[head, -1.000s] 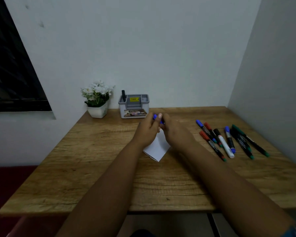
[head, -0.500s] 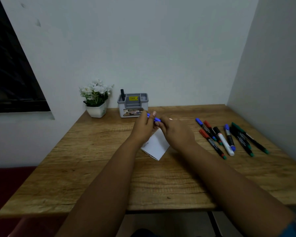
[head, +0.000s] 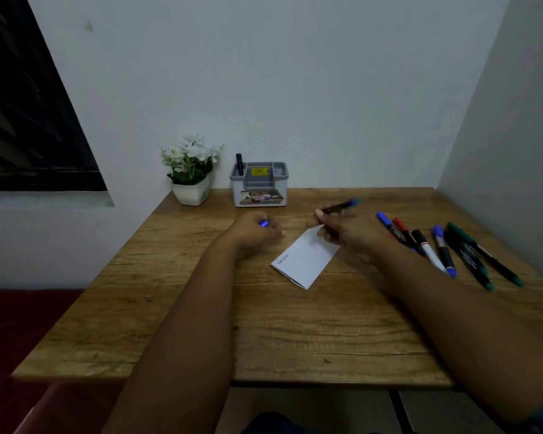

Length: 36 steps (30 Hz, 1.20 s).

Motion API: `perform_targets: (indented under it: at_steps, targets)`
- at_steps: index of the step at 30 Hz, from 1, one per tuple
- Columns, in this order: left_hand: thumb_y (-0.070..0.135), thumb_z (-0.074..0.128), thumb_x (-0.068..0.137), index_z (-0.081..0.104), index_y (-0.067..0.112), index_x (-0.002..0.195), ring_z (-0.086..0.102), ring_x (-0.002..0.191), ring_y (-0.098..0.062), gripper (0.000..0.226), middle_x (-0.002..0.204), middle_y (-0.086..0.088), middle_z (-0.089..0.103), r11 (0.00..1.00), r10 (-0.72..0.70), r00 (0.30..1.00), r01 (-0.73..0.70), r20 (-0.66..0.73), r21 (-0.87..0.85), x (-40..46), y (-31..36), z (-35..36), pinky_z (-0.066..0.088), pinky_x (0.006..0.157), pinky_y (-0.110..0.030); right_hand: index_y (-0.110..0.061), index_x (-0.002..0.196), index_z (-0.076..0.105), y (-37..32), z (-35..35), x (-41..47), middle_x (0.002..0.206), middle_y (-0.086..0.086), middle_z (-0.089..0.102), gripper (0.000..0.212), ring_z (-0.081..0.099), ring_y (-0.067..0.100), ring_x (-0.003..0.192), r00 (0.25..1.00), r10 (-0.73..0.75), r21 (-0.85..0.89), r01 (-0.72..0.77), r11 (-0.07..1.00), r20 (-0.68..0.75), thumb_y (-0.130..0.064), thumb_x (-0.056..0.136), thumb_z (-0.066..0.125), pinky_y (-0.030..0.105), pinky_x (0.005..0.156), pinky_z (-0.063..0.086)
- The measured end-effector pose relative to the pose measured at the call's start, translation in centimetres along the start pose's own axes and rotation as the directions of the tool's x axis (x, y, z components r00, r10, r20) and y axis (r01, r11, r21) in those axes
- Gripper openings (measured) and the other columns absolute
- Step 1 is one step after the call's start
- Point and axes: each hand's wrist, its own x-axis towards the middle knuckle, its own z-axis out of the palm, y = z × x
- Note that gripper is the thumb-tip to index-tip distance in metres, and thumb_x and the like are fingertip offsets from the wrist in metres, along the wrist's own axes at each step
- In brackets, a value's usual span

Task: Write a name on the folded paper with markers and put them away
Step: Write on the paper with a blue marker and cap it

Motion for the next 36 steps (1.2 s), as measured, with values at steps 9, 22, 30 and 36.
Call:
perform_targets:
  at_steps: [9, 22, 30, 36]
  targets:
    - [0.026, 0.087, 0.064, 0.076, 0.03, 0.079, 0.057, 0.11, -0.016, 0.019, 0.105, 0.008, 0.068, 0.991, 0.009, 0.983, -0.033, 0.181, 0.131, 0.9, -0.5, 0.5, 0.042, 0.101, -0.04, 0.002, 0.093, 0.072, 1.5, 0.8, 1.1, 0.087, 0.006, 0.073, 0.015, 0.067, 0.007, 0.077, 0.977, -0.083, -0.295, 0.139, 0.945, 0.196, -0.009, 0.085, 0.073, 0.019, 0.07, 0.054]
    - [0.015, 0.082, 0.071, 0.078, 0.026, 0.087, 0.055, 0.099, -0.012, 0.021, 0.101, 0.012, 0.066, 0.987, -0.03, 0.965, -0.013, 0.26, 0.163, 1.8, -0.1, 0.2, 0.041, 0.087, -0.031, -0.014, 0.084, 0.078, 3.3, 0.8, 2.0, 0.085, -0.001, 0.075, 0.012, 0.067, 0.012, 0.083, 0.926, -0.218, -0.515, 0.355, 0.78, 0.308, -0.006, 0.082, 0.07, 0.018, 0.07, 0.049]
    - [0.014, 0.082, 0.071, 0.077, 0.026, 0.085, 0.055, 0.099, -0.013, 0.019, 0.106, 0.009, 0.065, 0.989, -0.03, 0.964, -0.009, 0.266, 0.146, 1.6, -0.2, 0.3, 0.041, 0.091, -0.032, -0.013, 0.084, 0.078, 3.2, 0.7, 2.4, 0.082, -0.005, 0.074, 0.008, 0.066, 0.003, 0.081, 0.941, -0.21, -0.546, 0.325, 0.772, 0.264, -0.01, 0.083, 0.071, 0.018, 0.07, 0.05]
    - [0.011, 0.081, 0.071, 0.077, 0.025, 0.085, 0.055, 0.11, -0.017, 0.02, 0.122, 0.003, 0.064, 0.989, -0.031, 0.962, -0.009, 0.272, 0.146, 1.6, -0.1, 0.3, 0.039, 0.103, -0.038, -0.015, 0.082, 0.078, 3.3, 0.8, 2.5, 0.083, -0.004, 0.075, 0.008, 0.067, 0.006, 0.083, 0.942, -0.197, -0.559, 0.32, 0.764, 0.271, -0.01, 0.082, 0.071, 0.021, 0.072, 0.052]
